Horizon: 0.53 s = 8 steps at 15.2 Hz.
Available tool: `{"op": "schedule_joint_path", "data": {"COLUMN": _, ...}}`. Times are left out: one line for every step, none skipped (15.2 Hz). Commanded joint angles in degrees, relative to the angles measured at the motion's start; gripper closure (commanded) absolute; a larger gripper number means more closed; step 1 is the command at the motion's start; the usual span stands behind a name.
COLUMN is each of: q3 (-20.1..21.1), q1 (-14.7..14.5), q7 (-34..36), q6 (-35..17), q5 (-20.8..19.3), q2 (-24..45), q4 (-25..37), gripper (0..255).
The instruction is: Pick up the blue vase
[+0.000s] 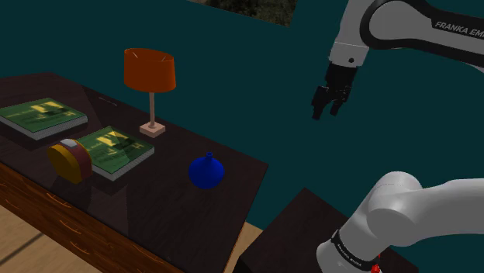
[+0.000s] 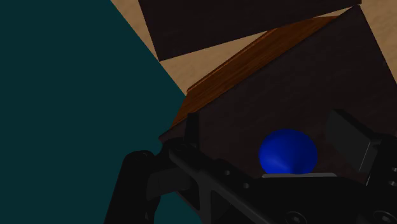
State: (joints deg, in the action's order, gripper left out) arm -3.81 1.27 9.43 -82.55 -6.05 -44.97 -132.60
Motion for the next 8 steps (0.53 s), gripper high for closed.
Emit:
{"op": "schedule_joint_path", "data": {"q3": 0.0, "q1": 0.0, "q7": 0.0, "q6": 0.0, "q5": 0.0, "q2": 0.0, "q4": 0.0, "gripper": 0}}
{"op": "schedule_joint_path", "data": {"q3": 0.1, "q1": -0.1, "q7": 0.4, "q6": -1.9, "q5": 0.3, "q2": 1.2, "q4": -0.7, "gripper": 0}}
{"op": "schedule_joint_path", "data": {"q3": 0.3, "q1": -0.3, "q7": 0.9, "q6": -3.8, "q5": 0.5, "q2": 2.4, "q4": -1.3, "gripper": 0}}
{"op": "schedule_joint_path", "data": {"q3": 0.4, "q1": -0.5, "q7": 1.3, "q6": -5.6, "q5": 0.8, "q2": 3.8, "q4": -1.9, "gripper": 0}}
{"op": "schedule_joint_path", "data": {"q3": 0.6, "q1": -0.6, "q7": 1.7, "q6": -7.5, "q5": 1.0, "q2": 5.2, "q4": -2.3, "gripper": 0}}
{"op": "schedule_joint_path", "data": {"q3": 0.7, "q1": -0.8, "q7": 2.1, "q6": -9.4, "q5": 1.3, "q2": 6.6, "q4": -2.7, "gripper": 0}}
{"op": "schedule_joint_path", "data": {"q3": 0.8, "q1": -1.0, "q7": 2.4, "q6": -11.2, "q5": 1.5, "q2": 8.1, "q4": -3.0, "gripper": 0}}
{"op": "schedule_joint_path", "data": {"q3": 0.9, "q1": -1.1, "q7": 2.8, "q6": -13.0, "q5": 1.7, "q2": 9.7, "q4": -3.2, "gripper": 0}}
